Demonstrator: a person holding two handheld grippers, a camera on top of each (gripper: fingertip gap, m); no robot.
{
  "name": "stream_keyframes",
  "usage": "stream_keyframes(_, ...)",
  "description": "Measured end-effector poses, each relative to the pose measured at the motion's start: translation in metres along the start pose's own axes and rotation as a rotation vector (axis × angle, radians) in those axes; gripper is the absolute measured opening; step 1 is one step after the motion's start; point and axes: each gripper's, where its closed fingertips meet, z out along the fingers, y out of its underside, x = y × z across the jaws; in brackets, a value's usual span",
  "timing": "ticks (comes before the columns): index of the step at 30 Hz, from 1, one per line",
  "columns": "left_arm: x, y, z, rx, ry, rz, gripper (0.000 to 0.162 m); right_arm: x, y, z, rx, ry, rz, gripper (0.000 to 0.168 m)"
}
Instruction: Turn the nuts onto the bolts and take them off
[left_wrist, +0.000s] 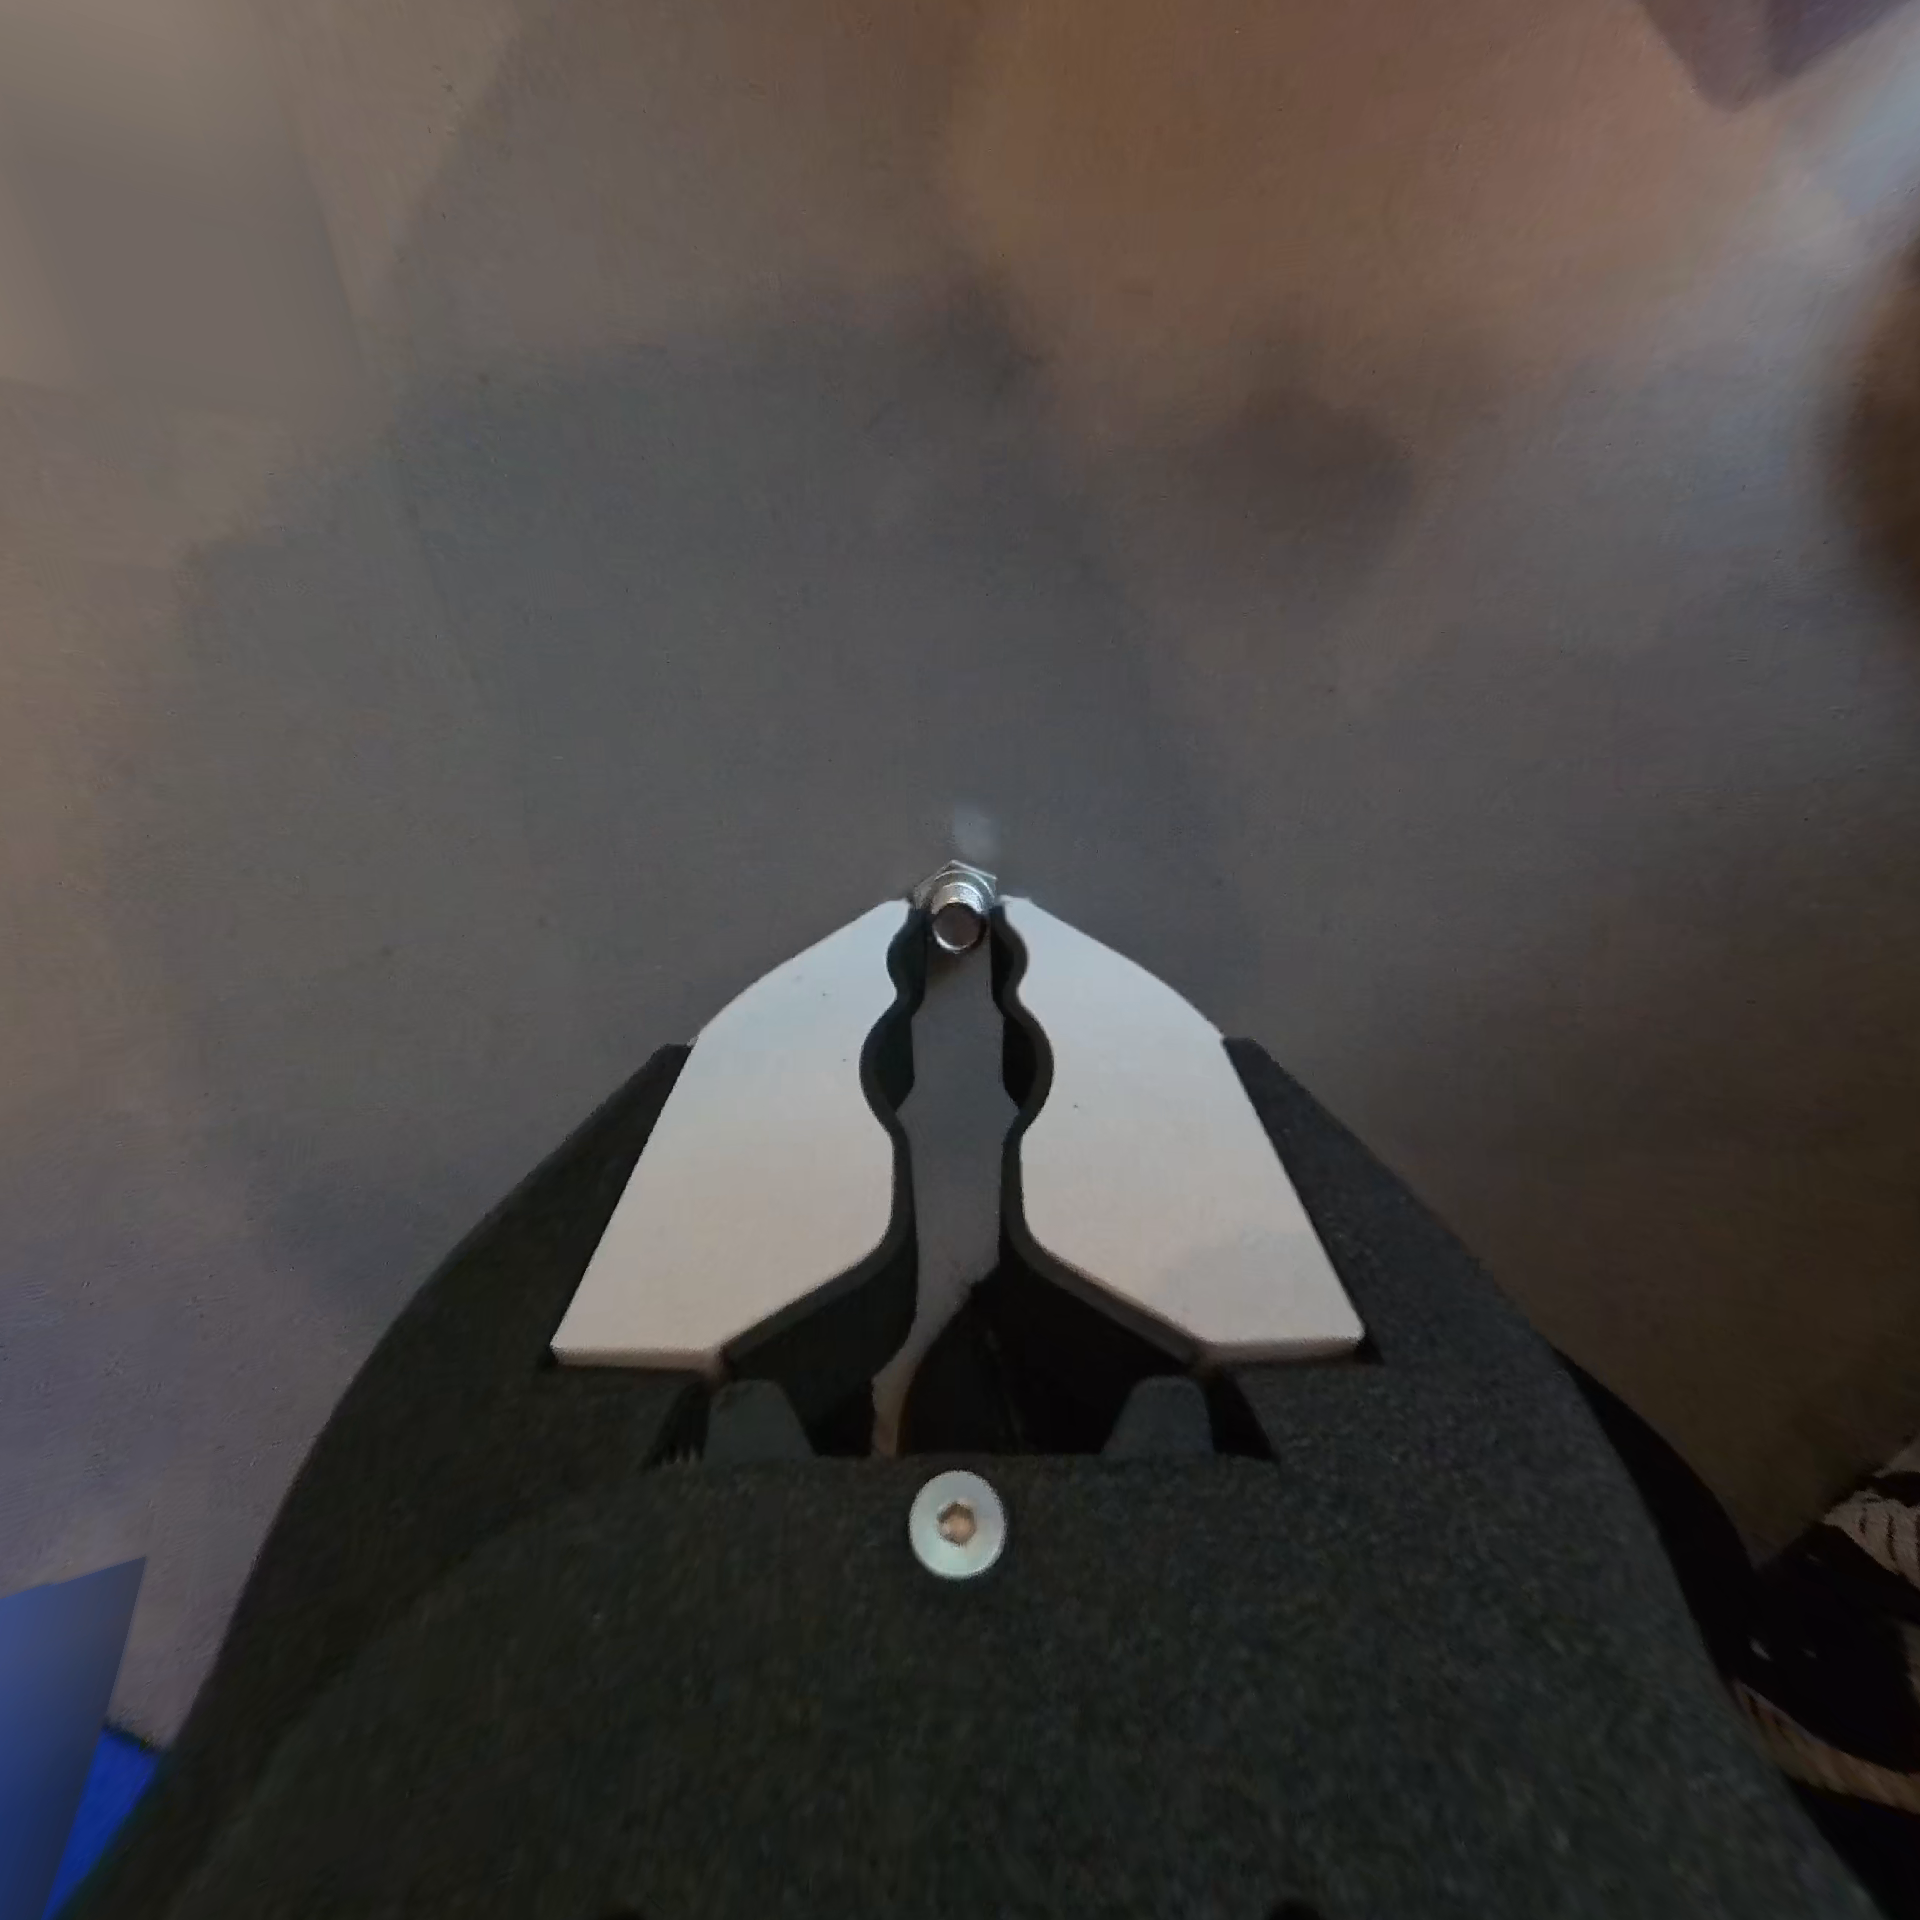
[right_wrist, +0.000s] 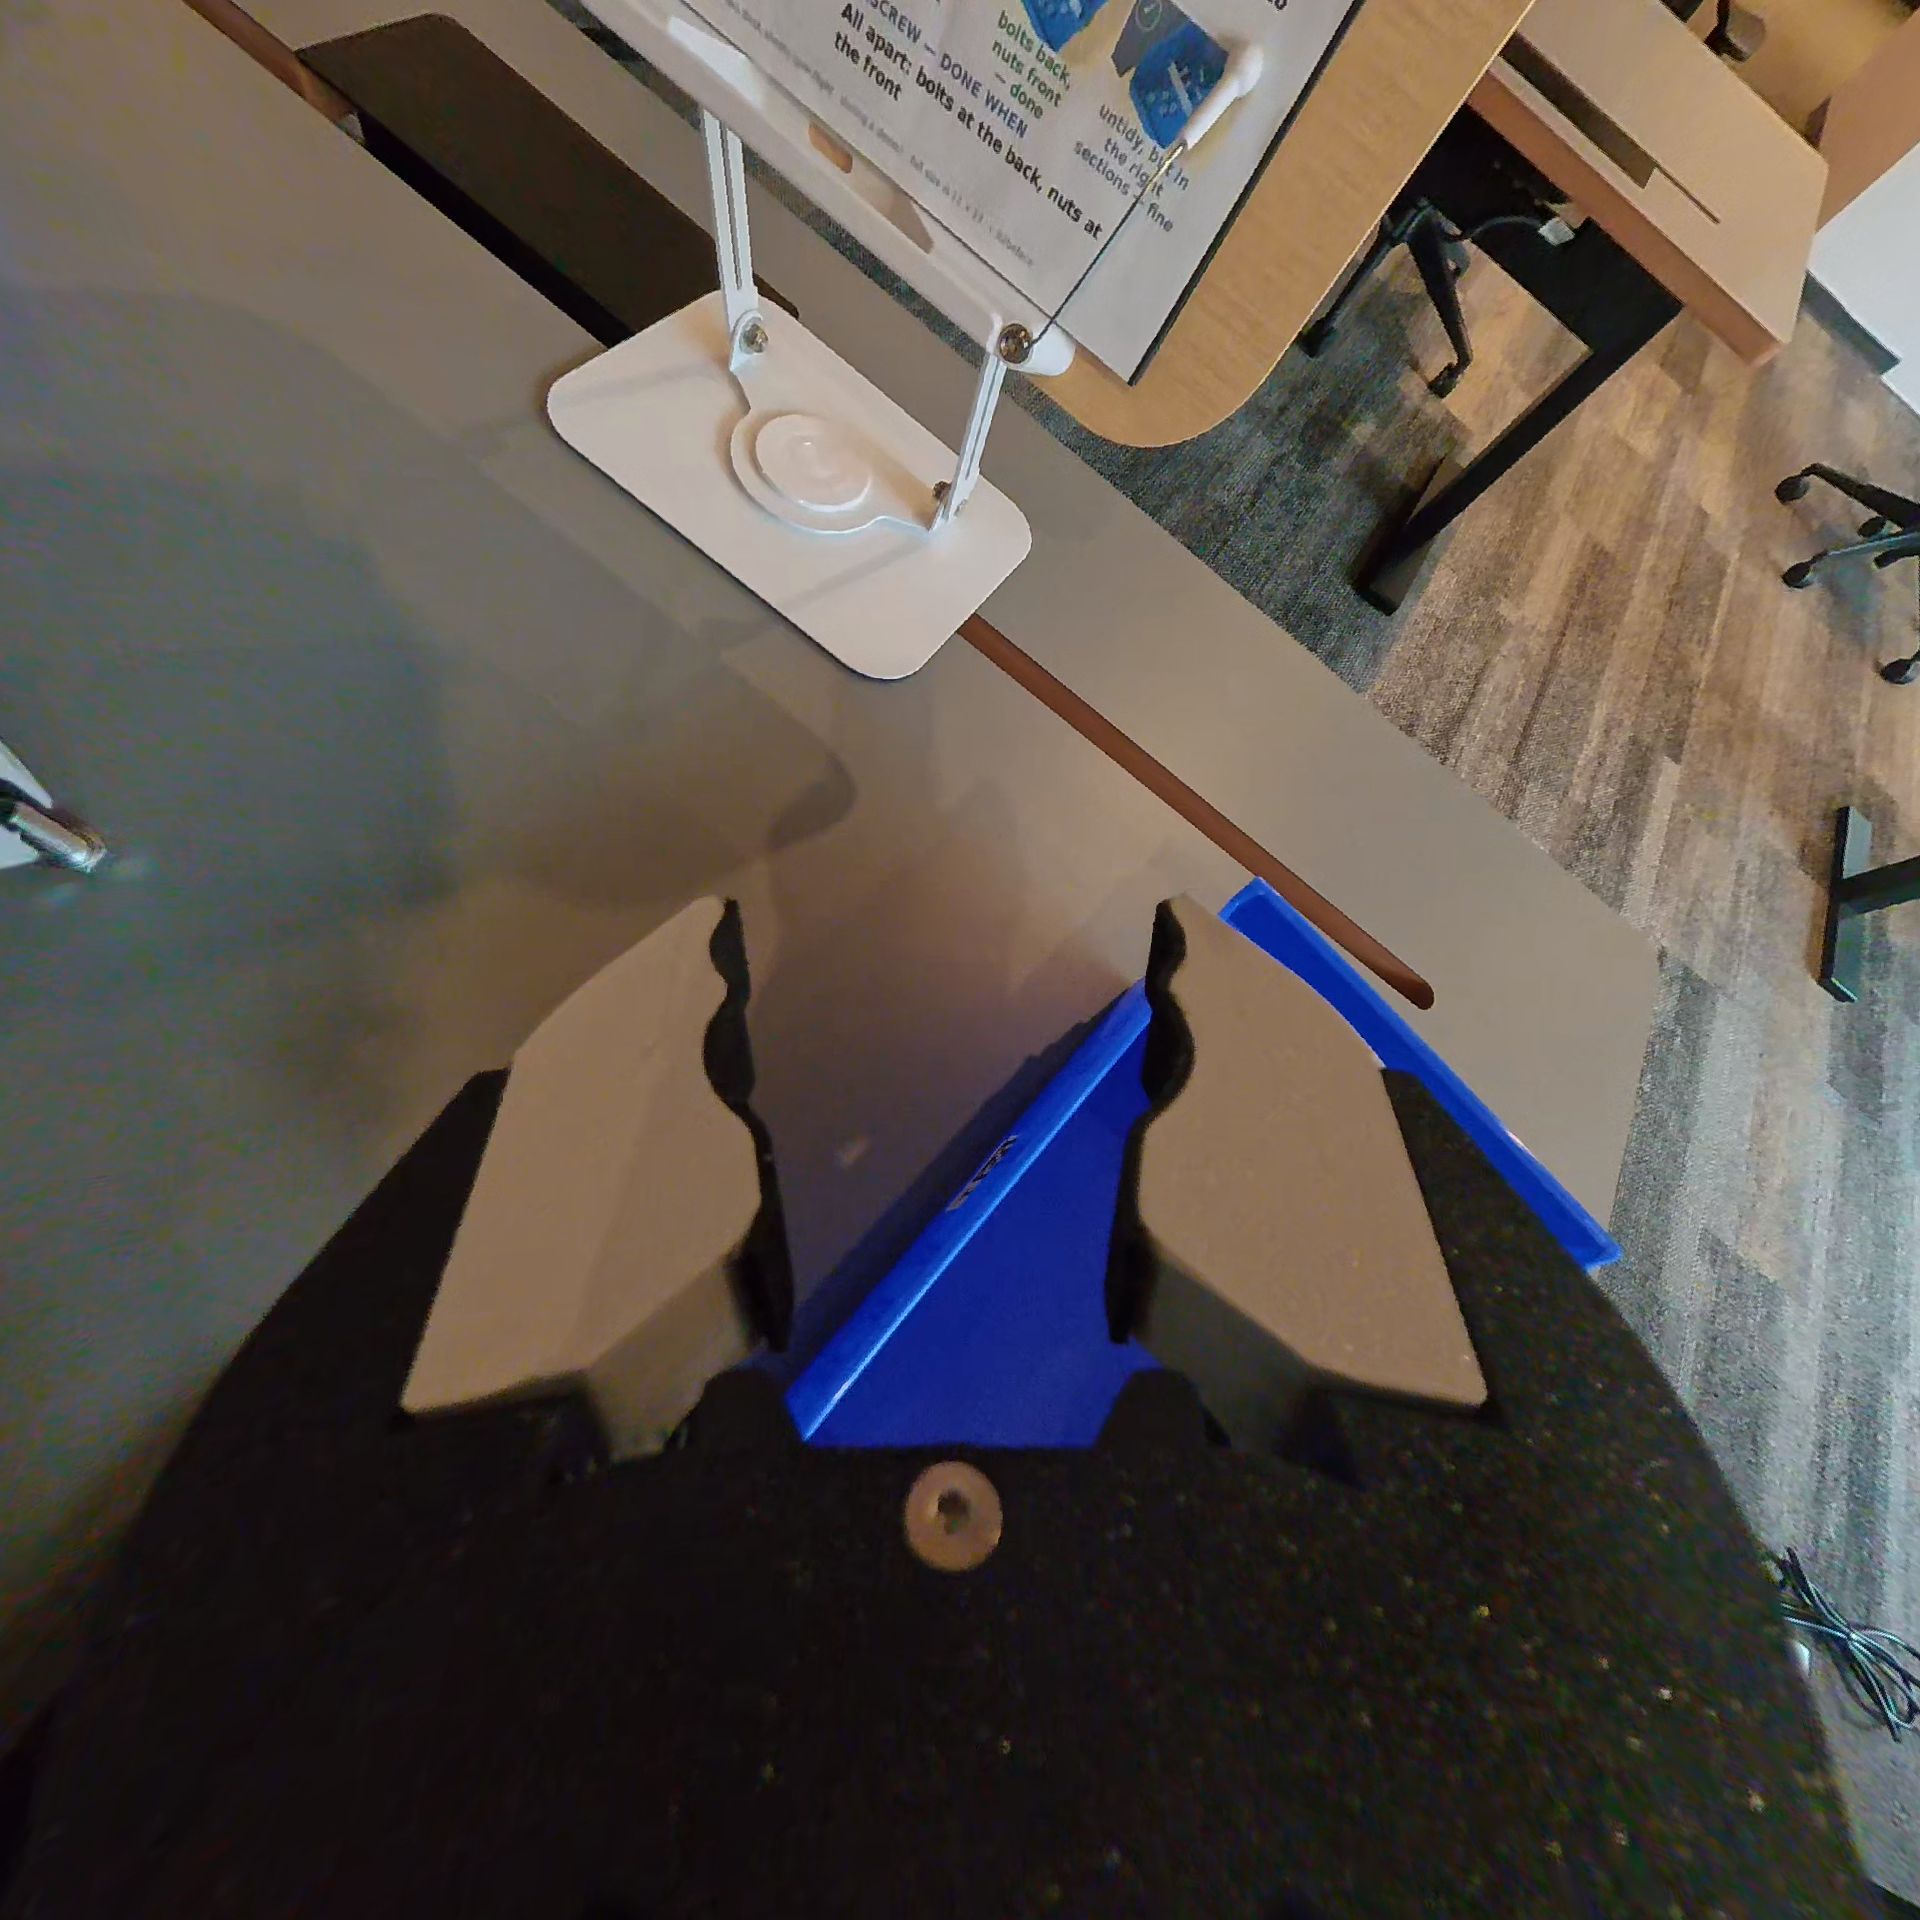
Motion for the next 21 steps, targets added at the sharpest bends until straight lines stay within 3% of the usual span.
stream_keyframes(6, -0.003, 0.002, -0.004, -0.001, -0.017, -0.005, 0.044, 0.0, 0.001, 0.0, -0.005, 0.002, -0.001, 0.074)
stream_keyframes(12, -0.029, 0.005, -0.039, 0.074, -0.075, -0.055, 0.059, -0.001, 0.003, 0.003, -0.02, 0.0, -0.007, 0.074)
stream_keyframes(16, -0.078, 0.016, -0.086, 0.127, -0.151, -0.139, 0.069, -0.002, 0.004, 0.005, -0.034, -0.001, -0.016, 0.074)
stream_keyframes(21, -0.168, 0.053, -0.149, 0.138, -0.265, -0.29, 0.067, -0.004, 0.005, 0.008, -0.049, -0.004, -0.025, 0.074)
